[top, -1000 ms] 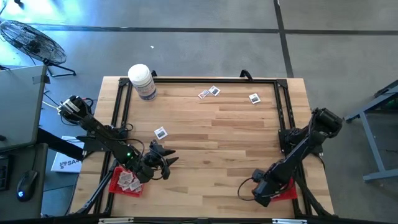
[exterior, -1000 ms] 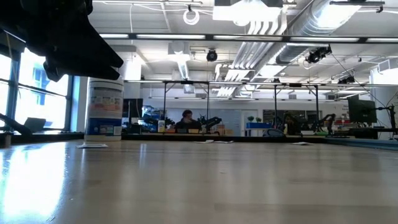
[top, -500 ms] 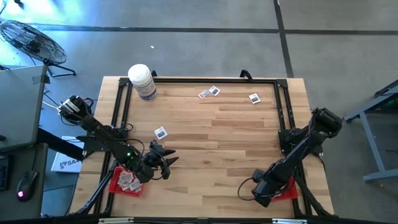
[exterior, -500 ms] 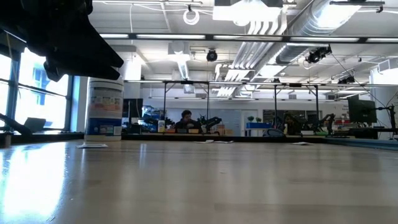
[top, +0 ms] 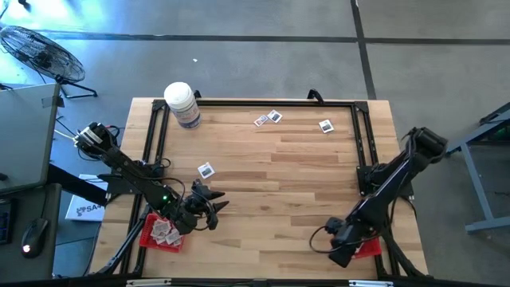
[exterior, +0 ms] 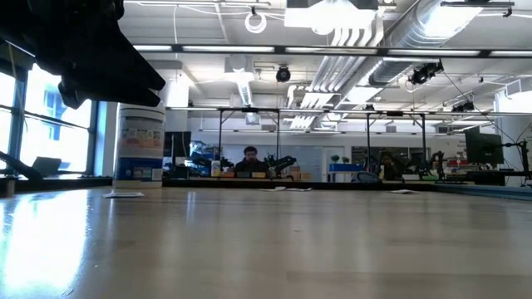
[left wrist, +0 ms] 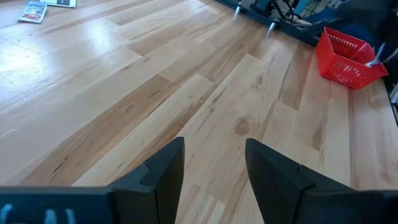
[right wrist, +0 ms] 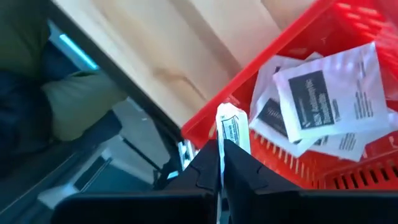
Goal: Pick & Place First Aid Supplies
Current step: Put the towelette pack into the right red bin
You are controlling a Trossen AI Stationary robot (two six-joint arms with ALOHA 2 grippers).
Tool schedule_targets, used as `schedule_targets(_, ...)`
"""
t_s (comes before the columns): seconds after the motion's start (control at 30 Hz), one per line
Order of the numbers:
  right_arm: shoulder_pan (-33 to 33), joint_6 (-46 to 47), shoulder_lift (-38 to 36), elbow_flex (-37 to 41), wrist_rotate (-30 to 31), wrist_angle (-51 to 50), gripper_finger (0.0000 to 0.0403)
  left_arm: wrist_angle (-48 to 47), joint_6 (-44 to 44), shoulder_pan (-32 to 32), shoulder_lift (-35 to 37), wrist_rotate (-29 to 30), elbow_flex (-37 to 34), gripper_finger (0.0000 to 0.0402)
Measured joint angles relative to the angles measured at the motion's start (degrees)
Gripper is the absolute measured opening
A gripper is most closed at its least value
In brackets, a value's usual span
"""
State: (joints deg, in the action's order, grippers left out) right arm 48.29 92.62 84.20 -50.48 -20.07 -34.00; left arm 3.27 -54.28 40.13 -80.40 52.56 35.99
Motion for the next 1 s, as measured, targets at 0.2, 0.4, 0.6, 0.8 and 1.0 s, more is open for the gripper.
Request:
schedule_targets(0.2,0.1,-0.1,-3.3,3.1,-0.2,4.4,0.0003,0.0,0.0,0.0,0.0,0.0,0.0,0.0168)
schedule_targets(0.4,0.1,2.8,-4.2,13.3,-0.8,17.5,0.0003,0.0,0.0,0.0,0.0,-0.3,0.0,0.0168)
schedule_targets(0.6,0.1,5.7,-5.6,16.6,0.0,18.3,0.0013,0.0,0.0,0.0,0.0,-0.8,0.0,0.0168)
schedule_targets(0.8,0.1,5.6,-5.6,15.2,-0.2,14.9,0.0043,0.0,0.0,0.0,0.0,-0.6,0.0,0.0168)
schedule_targets(1.0,0.1,3.9,-5.6,11.4,-0.3,5.1,0.0073,0.0,0.0,0.0,0.0,-0.5,0.0,0.0168)
